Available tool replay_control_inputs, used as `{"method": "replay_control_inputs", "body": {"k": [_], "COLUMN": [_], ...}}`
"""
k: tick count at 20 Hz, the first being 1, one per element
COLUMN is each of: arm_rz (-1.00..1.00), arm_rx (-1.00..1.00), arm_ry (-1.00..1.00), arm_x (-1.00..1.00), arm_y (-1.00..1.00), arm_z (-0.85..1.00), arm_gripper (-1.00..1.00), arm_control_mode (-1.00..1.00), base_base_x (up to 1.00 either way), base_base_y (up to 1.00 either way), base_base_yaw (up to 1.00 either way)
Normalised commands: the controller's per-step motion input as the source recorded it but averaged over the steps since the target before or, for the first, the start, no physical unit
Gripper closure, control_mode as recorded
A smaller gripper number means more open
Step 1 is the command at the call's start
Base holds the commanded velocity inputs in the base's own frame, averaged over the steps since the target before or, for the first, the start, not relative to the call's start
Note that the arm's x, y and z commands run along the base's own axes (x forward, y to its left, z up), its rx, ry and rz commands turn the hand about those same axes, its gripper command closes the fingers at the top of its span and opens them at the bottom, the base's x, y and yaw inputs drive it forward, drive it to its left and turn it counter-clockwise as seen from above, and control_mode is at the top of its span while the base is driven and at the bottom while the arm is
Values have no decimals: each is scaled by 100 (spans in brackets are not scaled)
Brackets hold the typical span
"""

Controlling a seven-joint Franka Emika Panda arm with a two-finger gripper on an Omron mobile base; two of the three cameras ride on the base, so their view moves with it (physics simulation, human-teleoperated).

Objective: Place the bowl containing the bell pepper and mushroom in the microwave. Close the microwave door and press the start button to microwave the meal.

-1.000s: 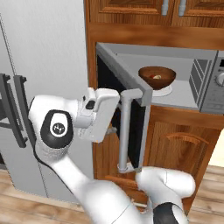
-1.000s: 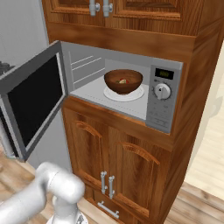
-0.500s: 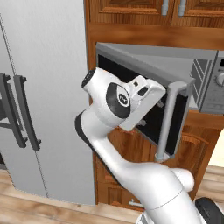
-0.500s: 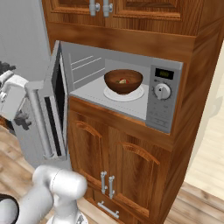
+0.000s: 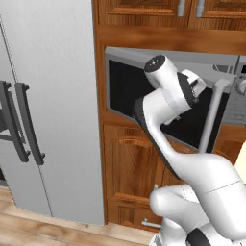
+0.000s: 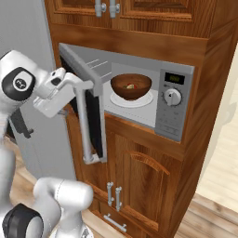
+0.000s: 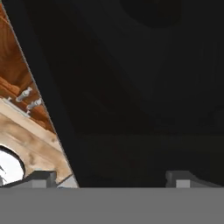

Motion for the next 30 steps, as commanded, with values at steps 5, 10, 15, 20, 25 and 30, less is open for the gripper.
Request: {"method": "replay_control_inputs", "body": {"k": [5, 10, 15, 20, 25, 30], "arm_rz": [19, 16, 15, 16, 15, 6], "arm_rx": [-7, -7, -6, -5, -6, -11], "arm_ry": [0, 0, -4, -7, -9, -9], "arm_x": [100, 100, 100, 100, 100, 47], "arm_y": [-31, -35, -36, -33, -30, -20], "arm_z": [-2, -1, 0, -7, -11, -15], "arm_gripper": [-100, -100, -100, -100, -100, -100], "arm_control_mode": [-100, -100, -100, -100, -100, -100], "base_base_x": [0, 0, 0, 0, 0, 0], "base_base_y": [0, 0, 0, 0, 0, 0], "base_base_yaw": [0, 0, 0, 0, 0, 0]}}
